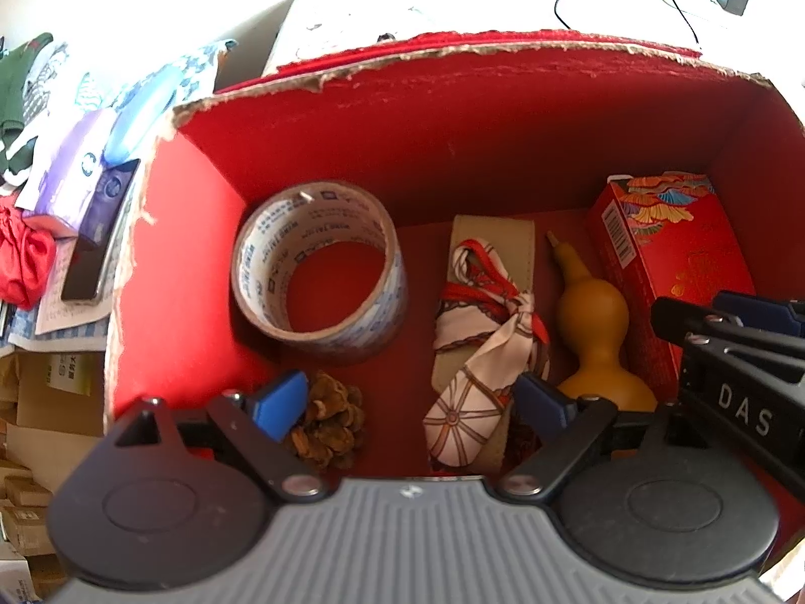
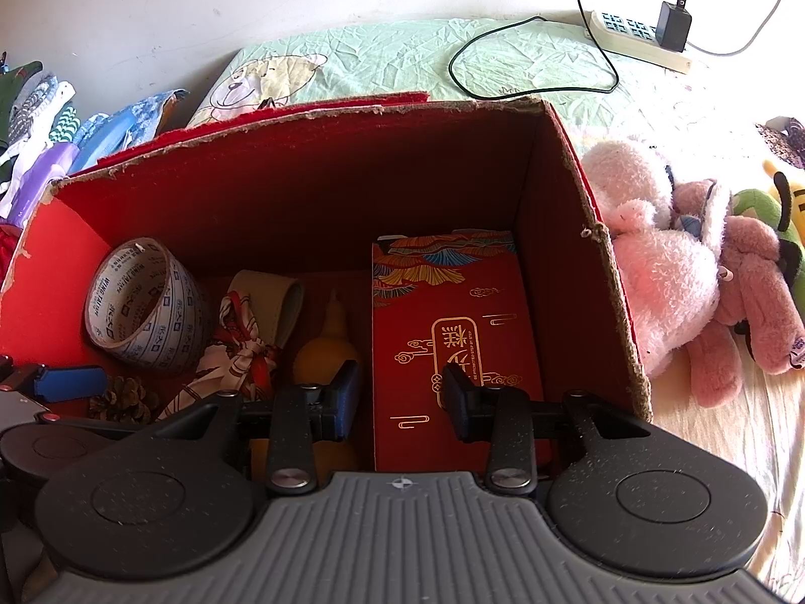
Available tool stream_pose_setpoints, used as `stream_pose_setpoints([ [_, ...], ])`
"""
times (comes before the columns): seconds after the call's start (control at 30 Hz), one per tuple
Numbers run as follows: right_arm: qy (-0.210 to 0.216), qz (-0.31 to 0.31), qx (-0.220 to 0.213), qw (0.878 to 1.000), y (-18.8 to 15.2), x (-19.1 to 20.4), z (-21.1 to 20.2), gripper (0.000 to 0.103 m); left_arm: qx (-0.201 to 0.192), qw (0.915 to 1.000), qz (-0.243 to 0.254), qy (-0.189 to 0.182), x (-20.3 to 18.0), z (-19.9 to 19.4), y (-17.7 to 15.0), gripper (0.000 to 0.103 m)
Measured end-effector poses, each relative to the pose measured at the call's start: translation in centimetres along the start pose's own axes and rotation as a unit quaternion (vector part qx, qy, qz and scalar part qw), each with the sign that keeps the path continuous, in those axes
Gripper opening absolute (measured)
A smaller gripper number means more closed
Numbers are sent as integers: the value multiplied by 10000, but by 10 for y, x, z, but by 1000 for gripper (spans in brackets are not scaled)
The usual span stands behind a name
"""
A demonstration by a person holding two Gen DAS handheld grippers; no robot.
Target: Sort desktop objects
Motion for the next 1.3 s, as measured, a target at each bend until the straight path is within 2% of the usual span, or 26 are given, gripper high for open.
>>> stream_pose_setpoints([
  [0.6,-6,3,1,10000,1,0,1,38,21,10000,-19,21,0,0,7,91],
  [1.3,2,-15,-15,10000,3,0,3,37,-174,9998,-38,117,-11,-28,-13,90],
])
Point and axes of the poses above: each gripper's, at about its wrist camera, not at the fingertips, and z roughly the way its jaws point, x to its left, y to its top, the point moved 7 cm from there along z, roughly the way its jaws point, and after that the axes turned 14 degrees about -z, right-handed, at the moved point
